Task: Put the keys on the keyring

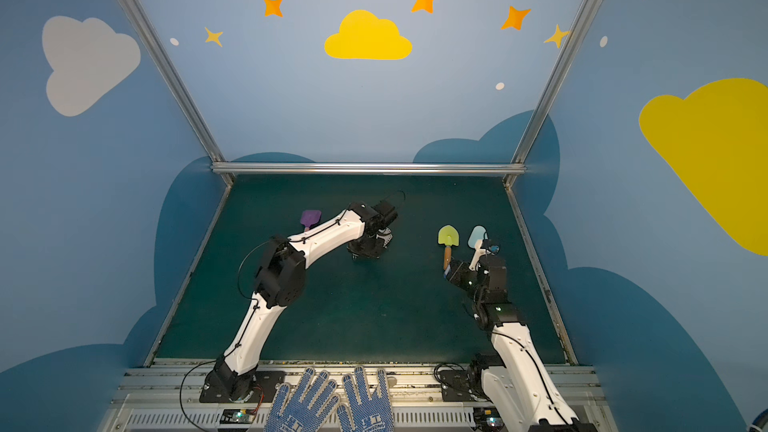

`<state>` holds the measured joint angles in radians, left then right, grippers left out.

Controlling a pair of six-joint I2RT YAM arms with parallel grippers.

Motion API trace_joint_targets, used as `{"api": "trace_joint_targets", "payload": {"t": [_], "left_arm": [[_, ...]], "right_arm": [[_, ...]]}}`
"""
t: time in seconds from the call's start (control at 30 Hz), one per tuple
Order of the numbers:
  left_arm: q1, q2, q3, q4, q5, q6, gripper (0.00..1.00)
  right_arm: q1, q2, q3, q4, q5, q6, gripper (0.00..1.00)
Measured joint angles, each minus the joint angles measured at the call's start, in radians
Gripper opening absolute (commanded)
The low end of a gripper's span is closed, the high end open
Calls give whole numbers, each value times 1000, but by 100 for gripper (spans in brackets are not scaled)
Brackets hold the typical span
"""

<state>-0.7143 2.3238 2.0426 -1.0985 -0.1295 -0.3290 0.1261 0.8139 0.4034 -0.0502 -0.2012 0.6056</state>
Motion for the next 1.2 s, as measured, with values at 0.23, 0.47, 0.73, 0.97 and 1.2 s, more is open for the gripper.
{"api": "trace_joint_targets", "payload": {"t": [0.23,0.47,0.73,0.97,1.2], "left_arm": [[-27,-13,-96,50,-13,18,4],[-47,-43,-190,95,55,-52,30],[-1,-222,-348,170,129,-152,36],[14,-336,-459,254,190,-247,42],[89,-416,-692,409,318,-430,48]], "right_arm": [[132,107,8,39,-2,-11,0],[192,170,19,67,6,-11,0],[204,167,21,71,25,-11,0],[206,167,21,73,26,-11,0],[211,167,21,77,27,-10,0]]}}
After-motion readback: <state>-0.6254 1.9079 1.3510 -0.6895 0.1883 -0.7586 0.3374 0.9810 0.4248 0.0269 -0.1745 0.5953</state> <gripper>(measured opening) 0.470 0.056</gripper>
